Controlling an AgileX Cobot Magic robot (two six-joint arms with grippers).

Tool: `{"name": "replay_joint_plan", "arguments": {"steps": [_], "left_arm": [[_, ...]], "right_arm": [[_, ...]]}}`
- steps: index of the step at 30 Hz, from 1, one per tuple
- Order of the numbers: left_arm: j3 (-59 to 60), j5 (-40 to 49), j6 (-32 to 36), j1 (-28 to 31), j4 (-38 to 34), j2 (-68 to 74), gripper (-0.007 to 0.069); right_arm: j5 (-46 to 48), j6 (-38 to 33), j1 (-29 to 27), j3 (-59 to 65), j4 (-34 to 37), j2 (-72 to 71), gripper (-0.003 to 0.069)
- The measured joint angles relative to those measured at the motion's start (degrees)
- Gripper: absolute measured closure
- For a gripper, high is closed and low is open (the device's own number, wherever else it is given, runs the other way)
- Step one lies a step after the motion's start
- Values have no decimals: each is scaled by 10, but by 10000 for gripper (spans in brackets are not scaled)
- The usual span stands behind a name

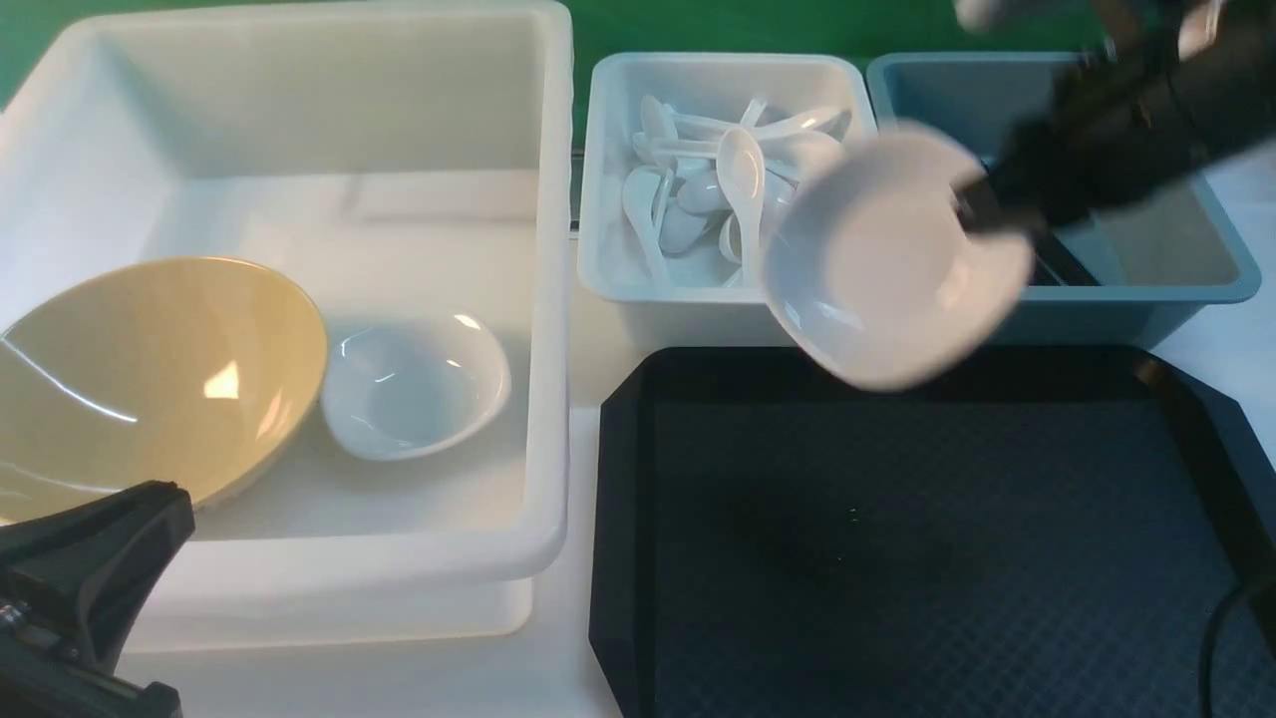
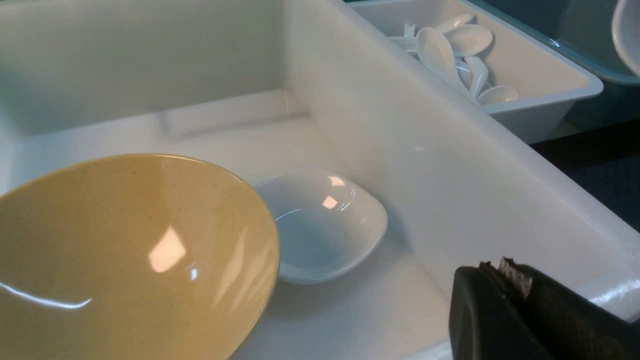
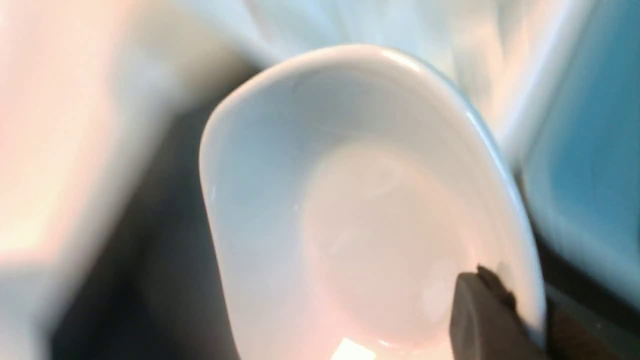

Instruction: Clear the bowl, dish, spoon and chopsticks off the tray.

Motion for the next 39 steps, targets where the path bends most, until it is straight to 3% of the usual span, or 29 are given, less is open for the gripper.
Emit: {"name": "replay_joint_plan", "arguments": {"steps": [3,4,8,12,20,23,24,25,30,33,39], "left_arm": [[0,0,0,0,0,0,636],[0,0,0,0,0,0,636],[0,0,0,0,0,0,636],[0,0,0,0,0,0,636],[0,14,0,0,0,0,636],[0,14,0,0,0,0,636],[0,14,0,0,0,0,636],[0,14,0,0,0,0,636],[0,13,0,0,0,0,636],[0,13,0,0,0,0,636],[0,9,0,0,3,0,636]], "right_arm": [[-73,-5,61,-36,26,12,592],[-141,-10,107,-54,36,36,592],[-276,-45,185,-79,45,129,592],[-329,-87,208,-121,45,233,592],[-277,-86,208,-225,36,374,563],[-262,-86,209,-242,33,380,510],[-255,-85,209,-244,32,380,455],[-253,-85,209,-244,32,380,455],[-234,-71,210,-246,32,376,229],[-206,-72,211,-246,28,362,173],[-113,-77,211,-245,-43,247,195]]}}
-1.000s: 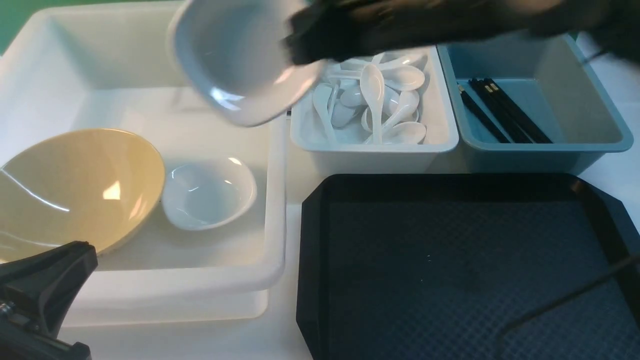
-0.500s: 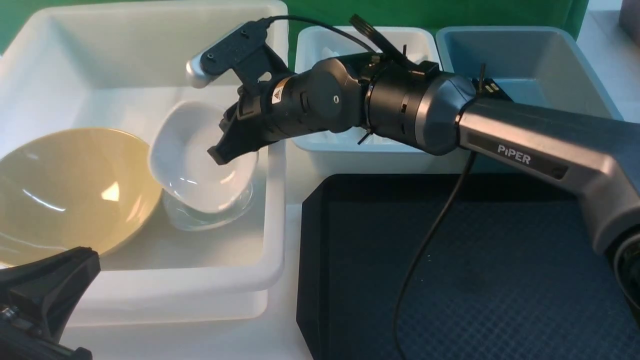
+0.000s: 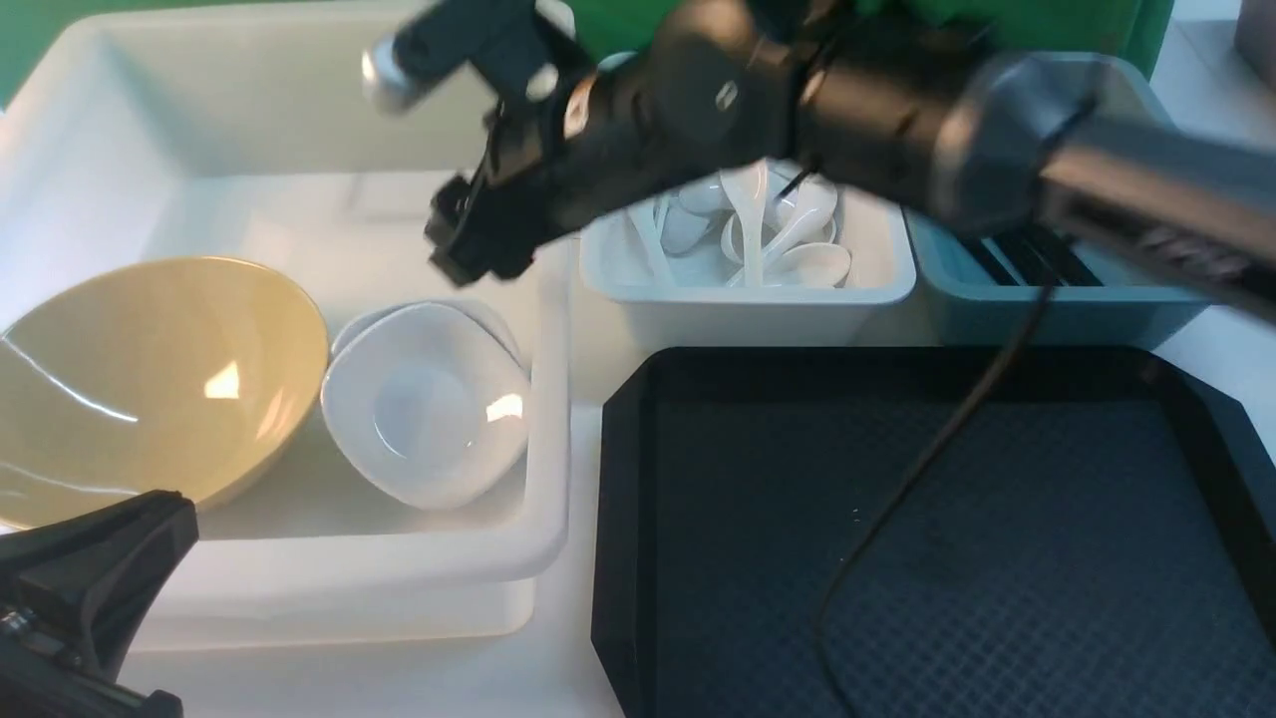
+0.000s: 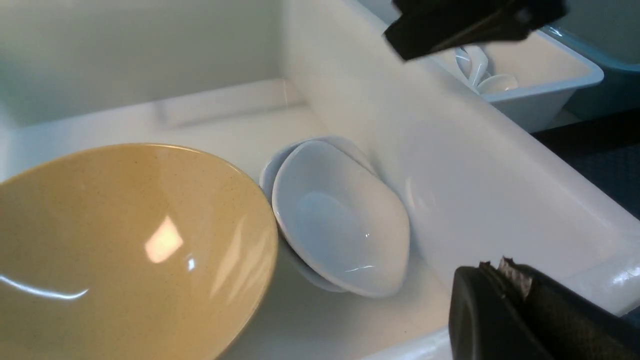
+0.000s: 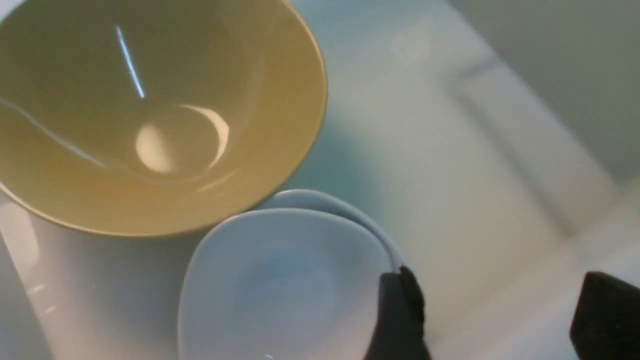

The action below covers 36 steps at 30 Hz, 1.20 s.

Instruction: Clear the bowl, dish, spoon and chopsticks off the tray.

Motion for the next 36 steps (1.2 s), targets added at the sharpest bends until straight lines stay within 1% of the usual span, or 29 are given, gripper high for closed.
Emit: {"name": "replay_joint_plan", "arguments": {"steps": [1,4,6,7,8,9,10,11,13,14,17,20,23,24,26,29,30,31,33,34,36], "left_arm": [[0,0,0,0,2,0,636],[0,-1,0,0,12,0,636],[0,-2,0,0,15,0,637],[0,-2,0,0,15,0,638],[0,-3,0,0,16,0,637],[0,-3,0,0,17,0,637],[0,-3,0,0,17,0,637],[0,-2,0,0,17,0,637],[0,0,-1,0,17,0,637],[0,2,-1,0,14,0,637],[0,2,-1,0,12,0,638],[0,2,-1,0,12,0,638],[0,2,-1,0,12,0,638],[0,2,-1,0,12,0,638],[0,2,-1,0,12,0,638],[0,2,-3,0,12,0,638],[0,2,-3,0,12,0,638],[0,2,-3,0,12,0,638],[0,2,-3,0,12,0,638],[0,2,-3,0,12,0,638],[0,2,-3,0,12,0,638]], "right_arm": [[4,0,0,0,-4,-6,195],[90,-2,0,-1,-86,-110,272],[159,6,-1,-2,-147,-174,340],[166,7,-1,-2,-153,-180,346],[209,22,-7,-1,-193,-216,400],[242,47,-17,2,-218,-250,440],[247,47,-19,3,-222,-250,446],[271,75,-41,18,-244,-291,494],[287,91,-60,37,-254,-318,524],[296,99,-78,69,-261,-344,553],[288,113,-113,163,-268,-408,589],[226,153,-131,299,-265,-486,596],[184,179,-131,381,-263,-533,596],[134,210,-131,450,-256,-575,596],[69,236,-131,523,-245,-621,596],[-163,268,-132,712,-217,-736,596],[-177,269,-132,732,-216,-741,596],[-276,275,-132,788,-214,-772,596],[-392,295,-132,870,-214,-800,602],[-406,298,-132,881,-214,-803,603],[-444,348,-132,924,-214,-811,605]]}}
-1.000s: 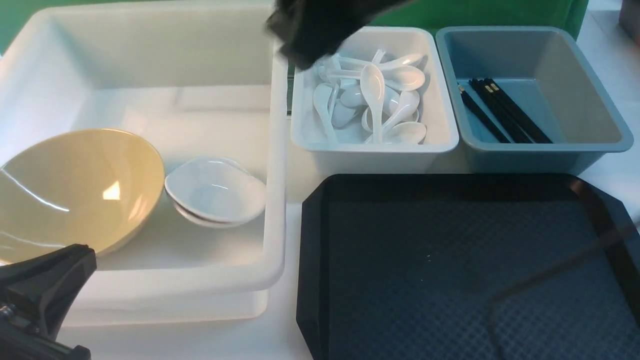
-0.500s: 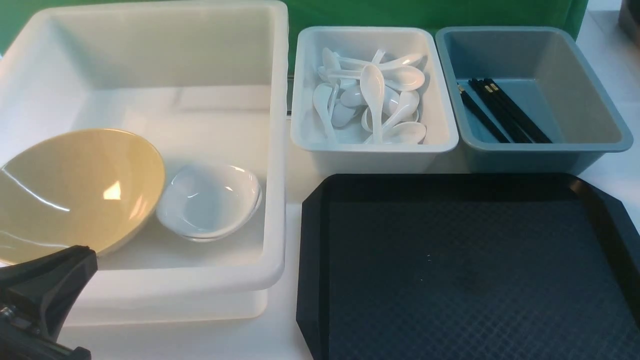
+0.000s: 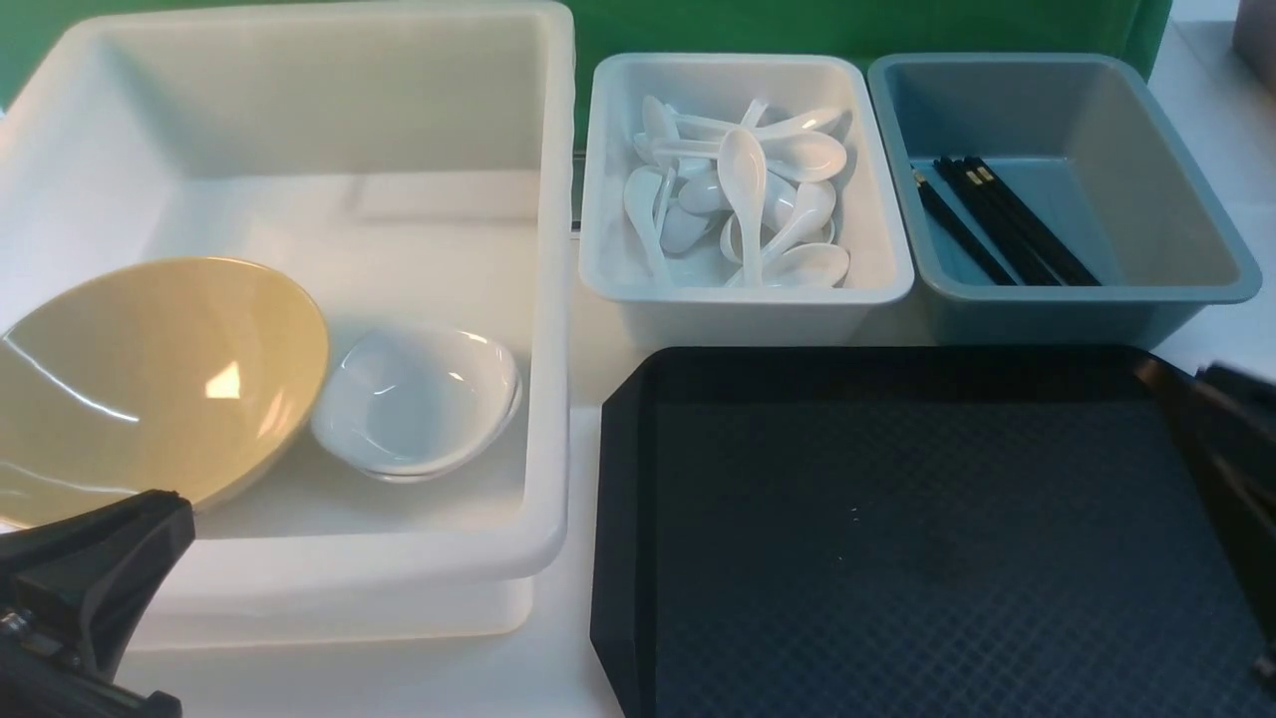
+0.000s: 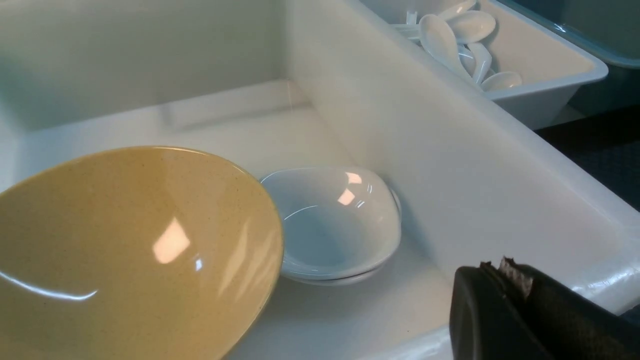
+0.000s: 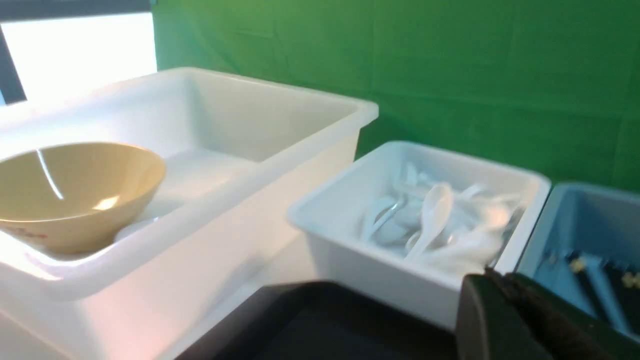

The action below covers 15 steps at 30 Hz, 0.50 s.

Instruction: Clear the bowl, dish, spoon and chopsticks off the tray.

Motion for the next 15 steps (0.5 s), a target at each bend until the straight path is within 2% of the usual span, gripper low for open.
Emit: {"name": "replay_joint_plan", "arguments": {"steps": [4,8,12,15], "left_arm": [[0,0,0,0,0,0,638],[0,0,1,0,0,0,638],[0,1,1,0,0,0,638],[0,3,2,0,0,0,638]], "right_arm": [[-9,49,0,36,0,0,605],[18,-70,-7,48,0,-1,605],[57,-131,-9,50,0,-25,605],[66,-150,-13,61,0,-69,605]]}}
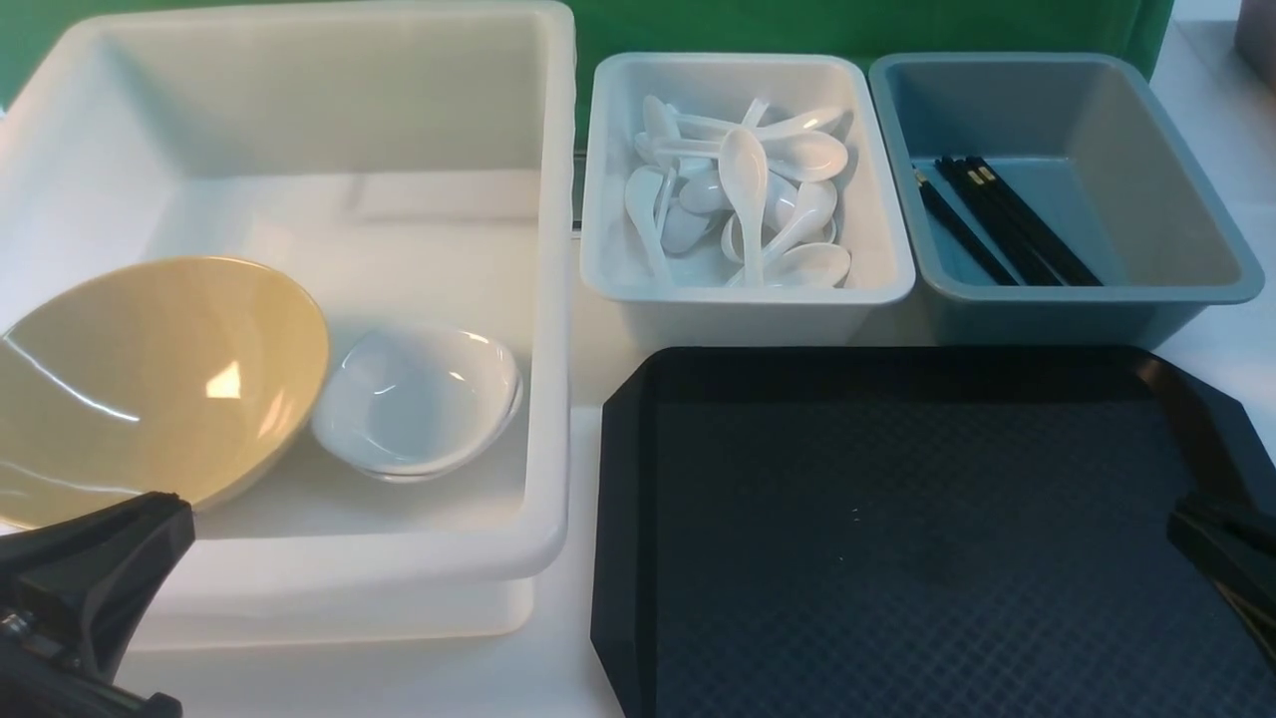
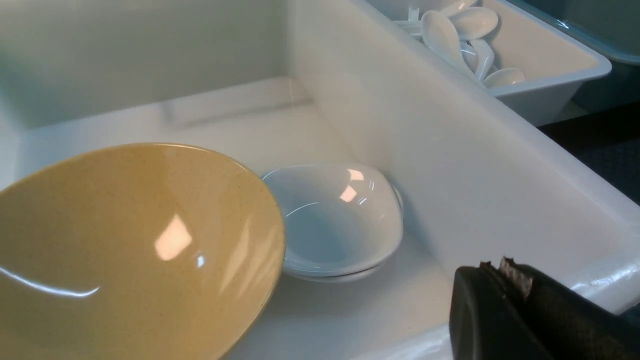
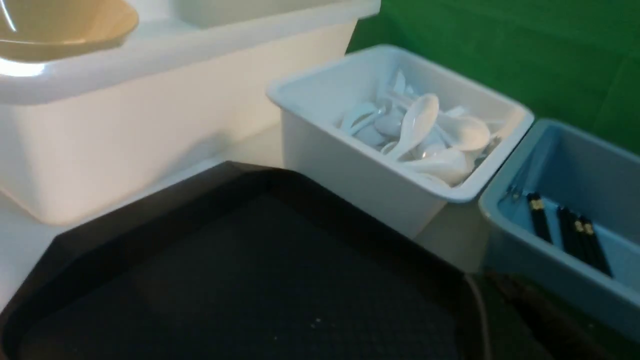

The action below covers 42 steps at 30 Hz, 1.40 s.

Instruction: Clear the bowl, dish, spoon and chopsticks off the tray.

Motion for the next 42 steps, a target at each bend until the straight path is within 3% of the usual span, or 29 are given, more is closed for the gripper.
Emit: {"name": "replay_joint_plan", "arguments": {"steps": [7,12,16,23,42], "left_arm": [[0,11,0,0,0,0,638],[0,12,0,0,0,0,638],[0,14,0,0,0,0,638],[0,16,0,0,0,0,639],[0,16,0,0,0,0,640]], "right_arm": [[5,-6,-108,73,88,-154,605],[23,46,-200,105,103,-228,605],[94,85,-272,106,105,-236,605],[191,92,-281,106,106,-237,605],[194,94,-281,106,106,-237,596]]}}
